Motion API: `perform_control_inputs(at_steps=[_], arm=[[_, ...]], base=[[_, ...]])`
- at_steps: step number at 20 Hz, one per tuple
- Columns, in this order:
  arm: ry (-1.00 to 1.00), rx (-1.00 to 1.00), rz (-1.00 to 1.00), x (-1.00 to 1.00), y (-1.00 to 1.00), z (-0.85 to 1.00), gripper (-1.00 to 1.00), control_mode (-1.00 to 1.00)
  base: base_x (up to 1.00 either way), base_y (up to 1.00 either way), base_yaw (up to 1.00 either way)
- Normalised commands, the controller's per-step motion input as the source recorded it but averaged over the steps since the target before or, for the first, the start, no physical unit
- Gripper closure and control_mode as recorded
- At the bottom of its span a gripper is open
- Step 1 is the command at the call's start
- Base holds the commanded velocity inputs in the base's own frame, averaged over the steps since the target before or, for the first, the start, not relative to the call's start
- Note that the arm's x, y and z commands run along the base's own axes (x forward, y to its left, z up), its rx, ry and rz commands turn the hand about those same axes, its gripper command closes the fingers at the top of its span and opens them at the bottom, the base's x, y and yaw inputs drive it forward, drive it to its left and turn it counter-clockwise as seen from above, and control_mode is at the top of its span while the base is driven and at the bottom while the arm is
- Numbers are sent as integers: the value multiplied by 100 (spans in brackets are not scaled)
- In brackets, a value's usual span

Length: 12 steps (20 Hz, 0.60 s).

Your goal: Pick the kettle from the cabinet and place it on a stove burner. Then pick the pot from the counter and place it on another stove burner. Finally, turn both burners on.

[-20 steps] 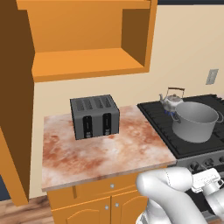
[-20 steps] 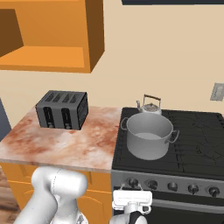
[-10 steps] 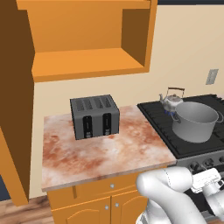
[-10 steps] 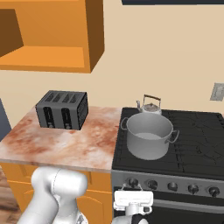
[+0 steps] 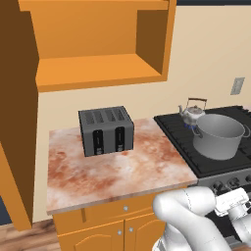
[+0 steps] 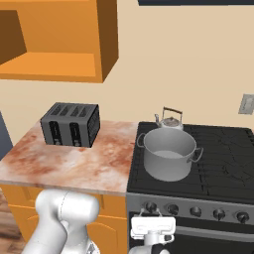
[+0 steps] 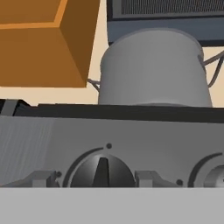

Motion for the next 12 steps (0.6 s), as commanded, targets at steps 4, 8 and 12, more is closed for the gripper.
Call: perform_control_inputs(at_steps=[4,8,12], arm=[[-3,-4,0,4,11,0,-100,-100],[-1,-6,0,8,20,0,-100,-100],[0,-5,0,18,21,3,100,-100]], base=[[0,0,0],[0,0,0],[0,0,0]])
